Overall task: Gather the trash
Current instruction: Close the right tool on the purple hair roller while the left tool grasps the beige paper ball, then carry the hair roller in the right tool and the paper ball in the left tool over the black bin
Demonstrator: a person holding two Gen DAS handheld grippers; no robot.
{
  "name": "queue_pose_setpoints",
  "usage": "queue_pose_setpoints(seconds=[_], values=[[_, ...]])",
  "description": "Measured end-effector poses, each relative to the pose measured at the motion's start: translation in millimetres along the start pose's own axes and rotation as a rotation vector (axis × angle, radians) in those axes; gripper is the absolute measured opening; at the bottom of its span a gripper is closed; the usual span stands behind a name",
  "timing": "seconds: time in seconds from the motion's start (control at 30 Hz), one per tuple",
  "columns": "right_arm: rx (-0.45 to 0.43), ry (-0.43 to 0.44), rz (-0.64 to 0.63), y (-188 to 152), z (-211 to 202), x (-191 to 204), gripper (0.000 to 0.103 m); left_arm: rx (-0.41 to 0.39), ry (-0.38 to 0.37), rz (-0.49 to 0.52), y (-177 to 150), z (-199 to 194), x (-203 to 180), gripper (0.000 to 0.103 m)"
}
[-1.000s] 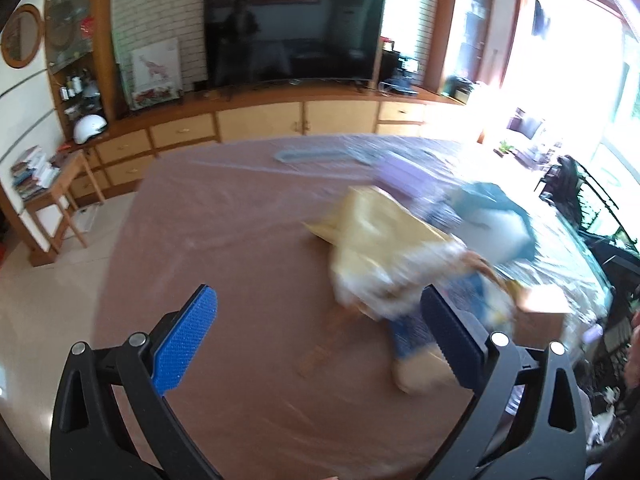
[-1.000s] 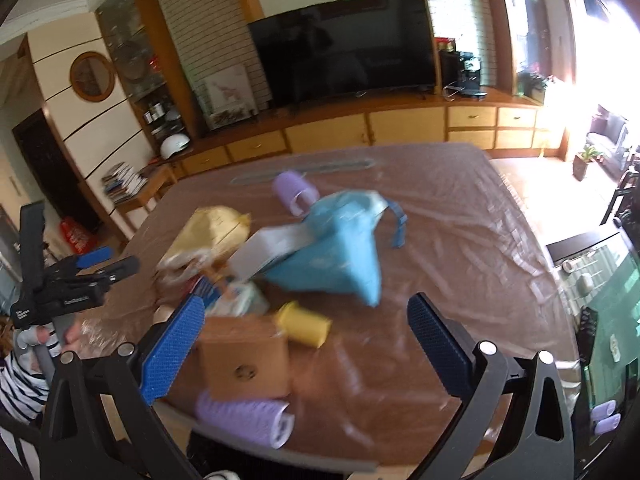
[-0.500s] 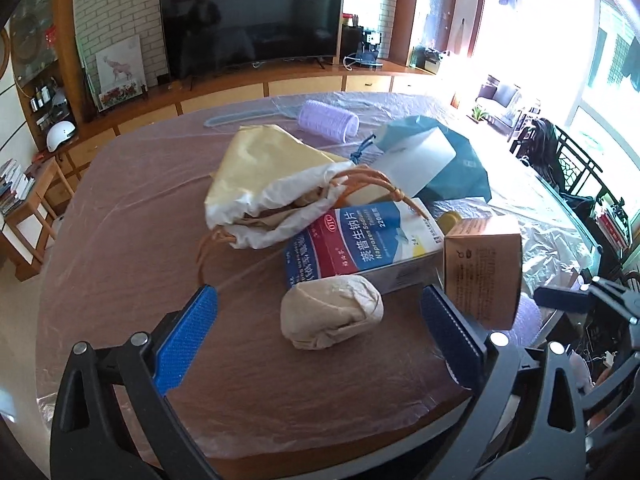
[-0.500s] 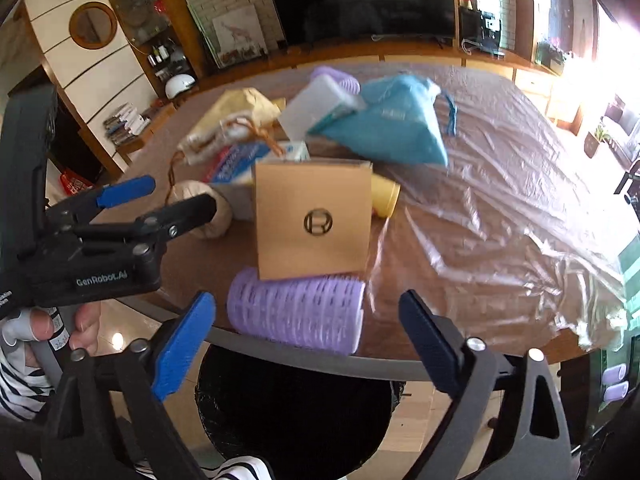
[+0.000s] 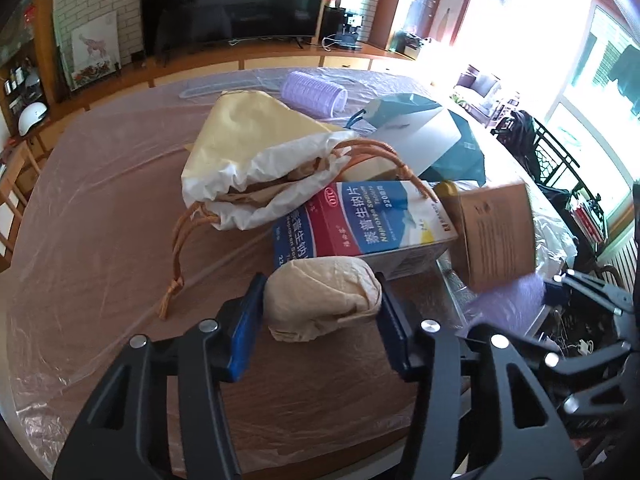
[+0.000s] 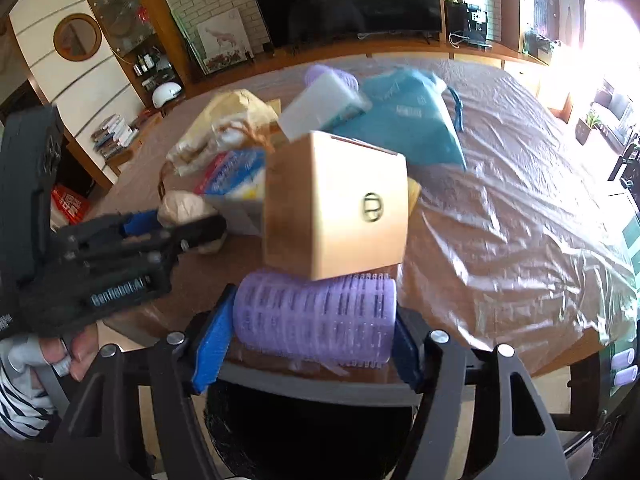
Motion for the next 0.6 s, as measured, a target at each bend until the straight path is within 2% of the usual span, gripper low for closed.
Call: queue_pose_setpoints(seconds=[0.33, 0.6], values=[[-0.034, 0.092, 0.040, 5.3, -29.9, 23.9, 0.067, -0.054, -0.022, 0.010, 3.1, -28.4, -3.2, 0.053], [-0.057, 0.102, 0.059, -1.1, -45.7, 26.6, 0.067, -0.065, -0.029, 0.006, -5.0, -41.0, -1.6, 0.053]])
Point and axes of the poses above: each gripper's, at about its wrist camera, not at the fingertips, and z roughly the way its jaws point, x to its left, y to its top, the point moved 10 cm from there along z, roughly the way its jaws point, and after that the axes turned 13 degrees about z, right-handed, at the moved point
